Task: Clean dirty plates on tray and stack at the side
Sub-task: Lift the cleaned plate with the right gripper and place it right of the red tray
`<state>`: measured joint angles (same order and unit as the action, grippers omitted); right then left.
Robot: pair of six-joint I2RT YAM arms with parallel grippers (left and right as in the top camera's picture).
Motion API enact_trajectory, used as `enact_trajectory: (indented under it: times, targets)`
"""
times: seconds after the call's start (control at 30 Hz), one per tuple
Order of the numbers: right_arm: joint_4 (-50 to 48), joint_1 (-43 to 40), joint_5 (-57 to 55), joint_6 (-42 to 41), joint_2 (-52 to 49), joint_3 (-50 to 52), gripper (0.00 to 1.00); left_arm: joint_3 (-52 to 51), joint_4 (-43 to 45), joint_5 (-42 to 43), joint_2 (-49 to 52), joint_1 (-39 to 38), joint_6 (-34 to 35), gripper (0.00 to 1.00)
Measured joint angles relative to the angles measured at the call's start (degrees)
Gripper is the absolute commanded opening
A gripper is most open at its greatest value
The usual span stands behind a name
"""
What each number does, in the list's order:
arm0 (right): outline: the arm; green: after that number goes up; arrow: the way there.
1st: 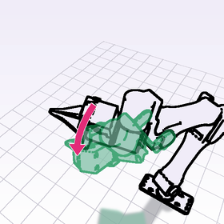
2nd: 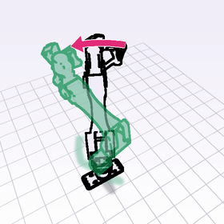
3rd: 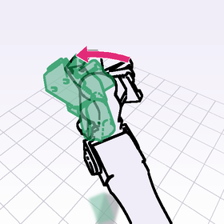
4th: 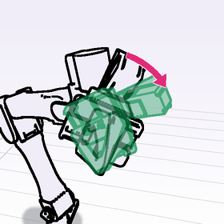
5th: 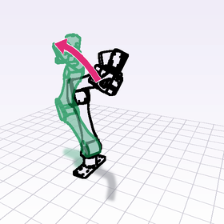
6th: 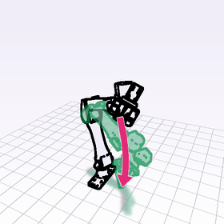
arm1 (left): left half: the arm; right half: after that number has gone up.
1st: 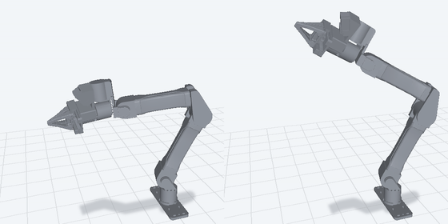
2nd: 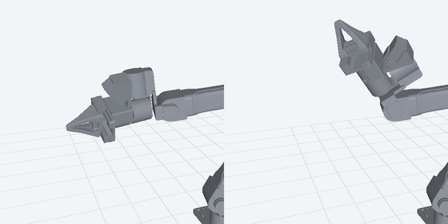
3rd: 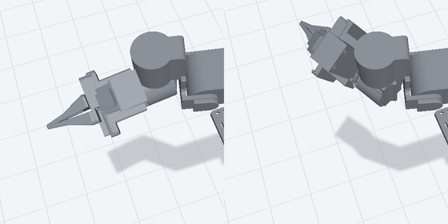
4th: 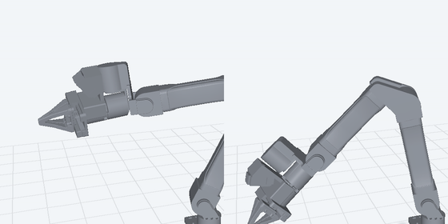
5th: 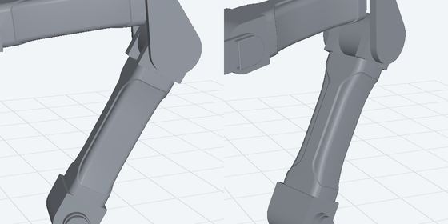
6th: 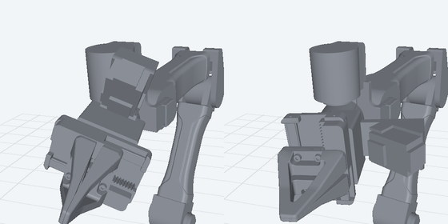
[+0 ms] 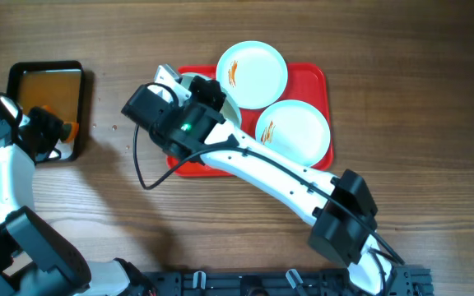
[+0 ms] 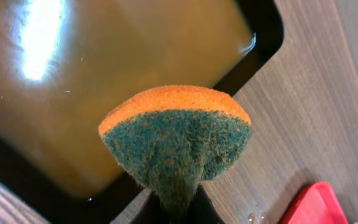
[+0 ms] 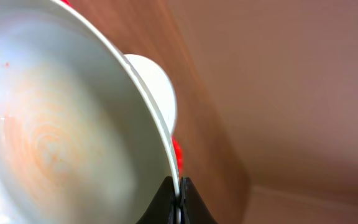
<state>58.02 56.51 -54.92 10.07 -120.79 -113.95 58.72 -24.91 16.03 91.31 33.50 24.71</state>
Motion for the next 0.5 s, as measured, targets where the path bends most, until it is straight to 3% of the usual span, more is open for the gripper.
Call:
enact_trajectory:
  times: [0.2,0.33,0.5]
  targets:
    - [4.42,-13.68,22.6,-16.96,1.84,-0.02,0.04,0.0,-0.39,4.13,0.0,0.04,0.02,0.04]
    - [5.95,-33.66,48.96,-21.55,4.92,-0.13,0.04,0.0,-0.31,7.17,0.0,0.04,0.0,0.04]
    - [6.1,-56.15,64.02,-22.69,5.18,2.6,0.04,0.0,0.63,13.03,0.0,0.04,0.0,0.04]
